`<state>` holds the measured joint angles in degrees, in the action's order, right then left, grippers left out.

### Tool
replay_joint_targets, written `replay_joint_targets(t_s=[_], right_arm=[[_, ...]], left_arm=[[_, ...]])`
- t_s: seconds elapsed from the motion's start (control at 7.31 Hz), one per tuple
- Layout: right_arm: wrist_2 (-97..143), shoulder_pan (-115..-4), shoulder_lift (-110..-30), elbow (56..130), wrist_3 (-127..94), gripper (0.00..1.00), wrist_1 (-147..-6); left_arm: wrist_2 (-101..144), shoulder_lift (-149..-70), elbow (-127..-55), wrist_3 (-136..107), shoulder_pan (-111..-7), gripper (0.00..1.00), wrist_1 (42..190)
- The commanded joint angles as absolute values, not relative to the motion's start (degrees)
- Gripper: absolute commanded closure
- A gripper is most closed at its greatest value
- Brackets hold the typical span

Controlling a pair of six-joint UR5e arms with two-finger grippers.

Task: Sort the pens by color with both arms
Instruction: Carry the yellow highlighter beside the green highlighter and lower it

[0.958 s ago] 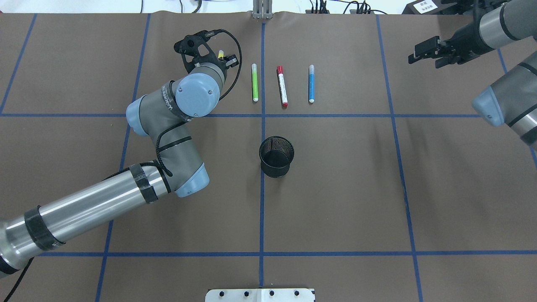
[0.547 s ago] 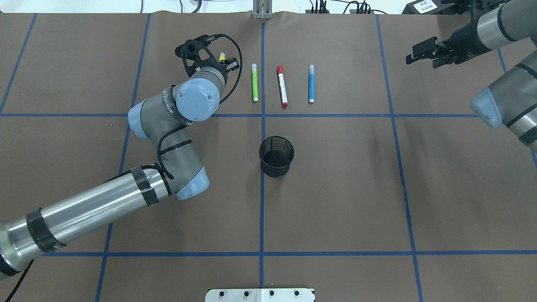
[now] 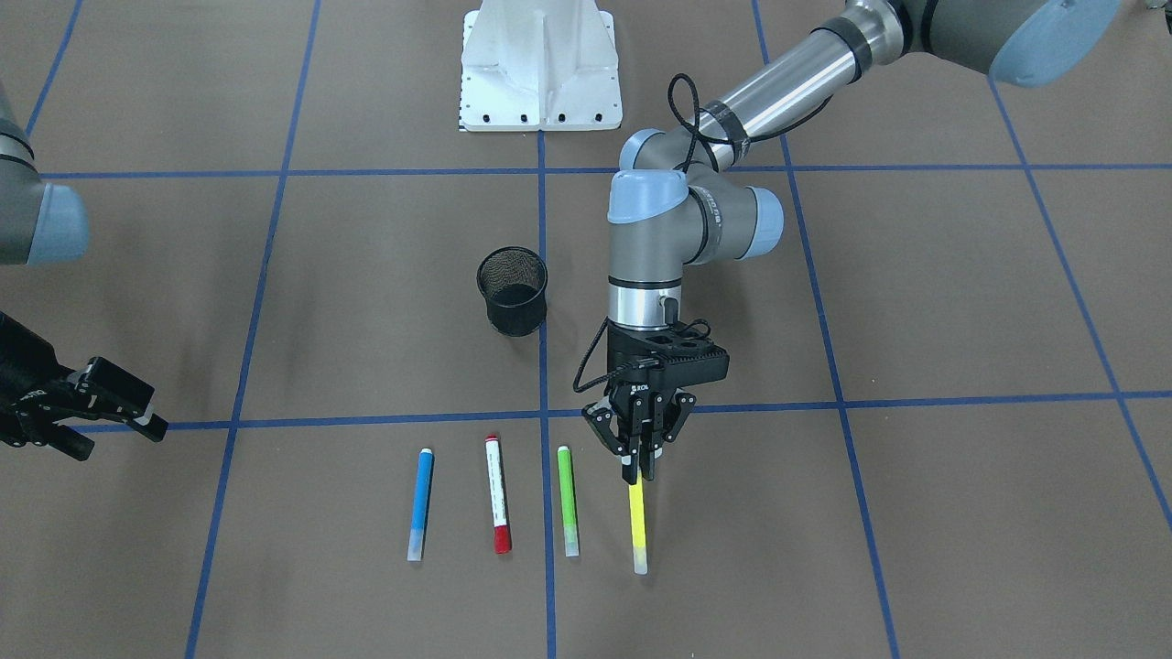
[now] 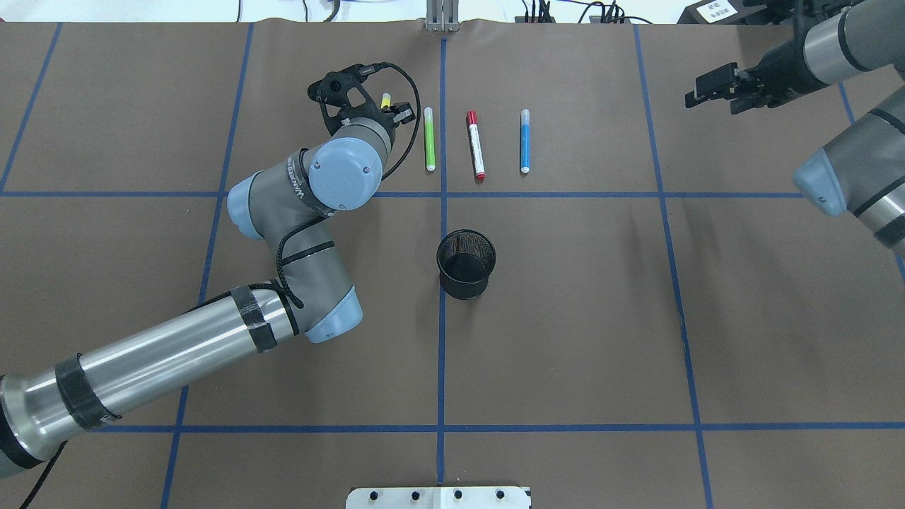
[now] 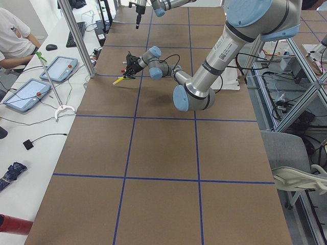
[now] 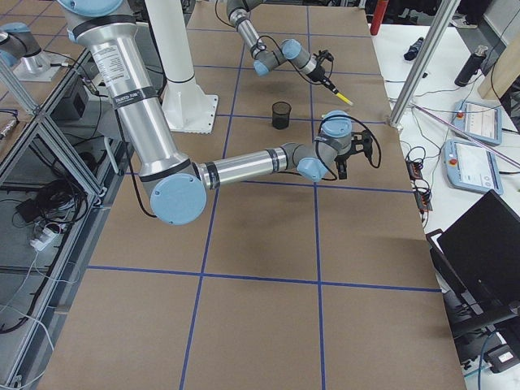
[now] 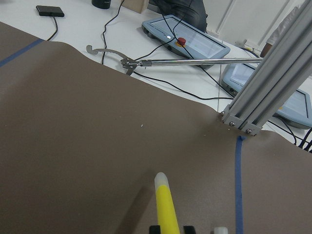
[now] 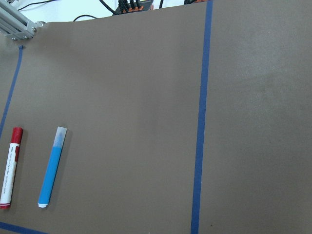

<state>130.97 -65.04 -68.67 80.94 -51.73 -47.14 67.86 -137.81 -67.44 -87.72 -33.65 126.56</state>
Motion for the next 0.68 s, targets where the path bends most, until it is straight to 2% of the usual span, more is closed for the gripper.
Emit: replay_joint_targets(t_s=[0.0,0.14,0.27,0.41,0.55], right_arm=[[128.78,-65.04,-68.64,81.03,-51.85,0.0,-47.2],[128.15,-65.04,-68.64,81.04,-51.86,0.0,-47.2],[127.8,-65.04,-68.64,81.04,-52.2,0.0,-47.2],[127.62,-65.04,-68.56,80.95,-53.25,0.0,-47.2],[127.62,-65.04,-68.55,81.03,-53.26,0.0,-47.2]], left_arm=[[67.94,-137.81,-67.15,-87.63,-33.31,0.81,126.56],[67.94,-137.81,-67.15,-87.54,-33.05,0.32,126.48],[67.94,-137.73,-67.24,-87.45,-32.79,0.26,126.39],[68.2,-137.55,-67.5,-84.93,-32.78,0.08,126.39],[68.55,-137.11,-70.55,-79.94,-32.96,0.08,126.13]])
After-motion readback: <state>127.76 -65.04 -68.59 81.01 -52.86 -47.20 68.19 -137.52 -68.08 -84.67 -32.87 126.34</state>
